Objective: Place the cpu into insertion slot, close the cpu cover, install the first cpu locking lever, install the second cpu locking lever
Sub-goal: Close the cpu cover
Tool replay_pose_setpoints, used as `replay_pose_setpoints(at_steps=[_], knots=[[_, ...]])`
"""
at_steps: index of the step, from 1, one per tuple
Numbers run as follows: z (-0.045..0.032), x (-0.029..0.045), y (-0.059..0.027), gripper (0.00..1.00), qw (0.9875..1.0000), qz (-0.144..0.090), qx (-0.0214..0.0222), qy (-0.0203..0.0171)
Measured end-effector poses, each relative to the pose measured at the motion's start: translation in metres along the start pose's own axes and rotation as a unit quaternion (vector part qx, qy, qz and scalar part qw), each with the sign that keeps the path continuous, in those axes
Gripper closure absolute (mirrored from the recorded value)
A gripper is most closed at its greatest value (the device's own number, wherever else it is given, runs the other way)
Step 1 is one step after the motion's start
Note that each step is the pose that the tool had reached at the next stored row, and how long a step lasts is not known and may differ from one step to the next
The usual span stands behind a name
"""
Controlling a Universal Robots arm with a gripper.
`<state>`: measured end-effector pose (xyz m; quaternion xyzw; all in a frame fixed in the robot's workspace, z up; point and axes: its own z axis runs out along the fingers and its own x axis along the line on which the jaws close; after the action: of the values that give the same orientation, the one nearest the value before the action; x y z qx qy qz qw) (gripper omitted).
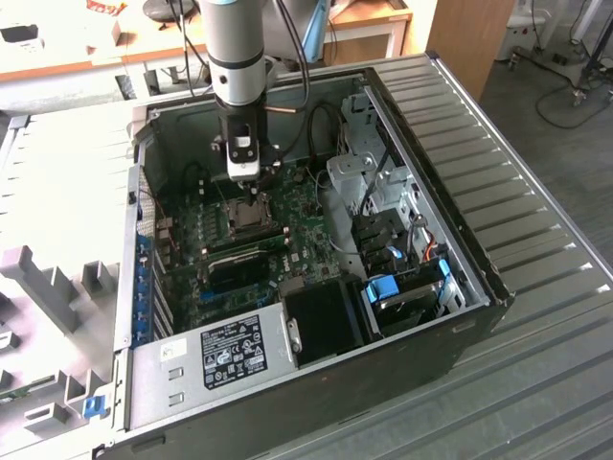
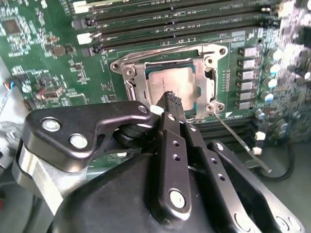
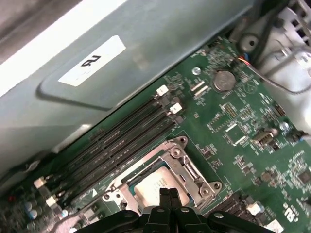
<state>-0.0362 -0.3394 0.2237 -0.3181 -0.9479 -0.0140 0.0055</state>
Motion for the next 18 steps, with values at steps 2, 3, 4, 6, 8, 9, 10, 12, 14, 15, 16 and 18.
replay_pose_setpoints(at_steps=[2, 3, 4, 6, 8, 9, 10, 12, 14, 15, 16, 18], knots=[[0.0001, 0.0, 0.0, 0.9, 0.9998, -0.018, 0.0004, 0.0004], [0.0001, 0.0, 0.0, 0.9, 0.9996, -0.027, 0.0005, 0.0006], [0.0002, 0.0, 0.0, 0.9, 0.9993, -0.036, 0.0007, 0.0008], [0.0003, 0.0, 0.0, 0.9, 0.9986, -0.054, 0.001, 0.0012], [0.0003, 0.0, 0.0, 0.9, 0.9975, -0.071, 0.0014, 0.0016], [0.0004, 0.0, 0.0, 0.9, 0.9968, -0.08, 0.0015, 0.0019], [0.0005, 0.0, 0.0, 0.9, 0.996, -0.09, 0.0017, 0.0021], [0.0005, 0.0, 0.0, 0.9, 0.9942, -0.108, 0.0021, 0.0025], [0.0006, 0.0, 0.0, 0.9, 0.9921, -0.125, 0.0024, 0.0029], [0.0007, 0.0, 0.0, 0.9, 0.9909, -0.134, 0.0026, 0.0031], [0.0007, 0.0, 0.0, 0.9, 0.9896, -0.144, 0.0028, 0.0033], [0.0008, 0.0, 0.0, 0.9, 0.9869, -0.161, 0.0031, 0.0037]])
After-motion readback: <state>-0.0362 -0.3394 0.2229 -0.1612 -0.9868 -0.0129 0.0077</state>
